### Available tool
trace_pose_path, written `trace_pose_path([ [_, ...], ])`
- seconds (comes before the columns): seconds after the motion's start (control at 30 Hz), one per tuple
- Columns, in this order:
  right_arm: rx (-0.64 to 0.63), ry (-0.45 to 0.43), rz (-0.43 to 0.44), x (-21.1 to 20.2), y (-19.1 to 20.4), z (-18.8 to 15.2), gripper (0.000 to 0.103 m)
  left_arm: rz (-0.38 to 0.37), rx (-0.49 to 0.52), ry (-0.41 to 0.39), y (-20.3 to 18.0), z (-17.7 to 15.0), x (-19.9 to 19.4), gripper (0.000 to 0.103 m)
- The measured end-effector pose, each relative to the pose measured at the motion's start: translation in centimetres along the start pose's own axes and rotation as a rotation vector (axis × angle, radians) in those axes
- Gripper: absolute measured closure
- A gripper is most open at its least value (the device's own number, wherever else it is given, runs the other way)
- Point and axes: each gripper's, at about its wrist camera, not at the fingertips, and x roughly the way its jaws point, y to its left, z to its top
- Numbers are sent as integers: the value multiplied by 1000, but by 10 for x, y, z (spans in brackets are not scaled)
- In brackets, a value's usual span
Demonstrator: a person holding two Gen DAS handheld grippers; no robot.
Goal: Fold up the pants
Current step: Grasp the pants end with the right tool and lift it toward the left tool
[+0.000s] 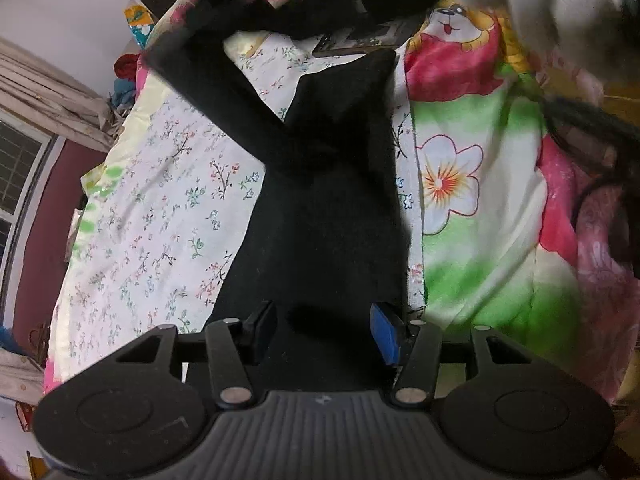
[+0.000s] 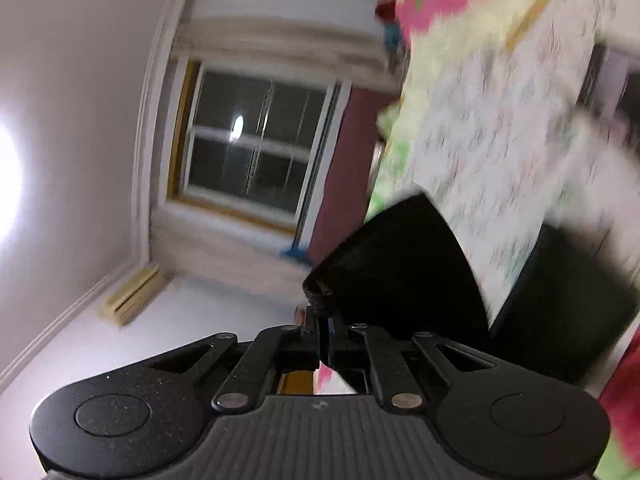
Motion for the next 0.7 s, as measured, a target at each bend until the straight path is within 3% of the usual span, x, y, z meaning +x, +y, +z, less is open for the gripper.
trace_pose_path([
  [0.07, 90, -13, -76, -4, -27, 2, 101, 1, -10, 2, 1, -2, 1, 41],
  [0.2, 73, -65, -331, -25, -47, 14, 101, -10, -35, 1, 3, -4, 4, 39],
  [0.3, 6, -56, -435, -28, -43, 5, 102, -5, -24, 2, 2, 0, 6, 38],
  [0.47, 25, -73, -443, -39, -39, 6, 102, 25, -24, -60, 12, 12, -4, 38],
  [0.57, 108, -30, -336, -38, -45, -2, 102, 34, -58, -88, 21, 19, -9, 36],
  [0.7, -35, -56, -445, -37, -31, -1, 102, 35, -40, -50, 16, 16, 3, 34],
])
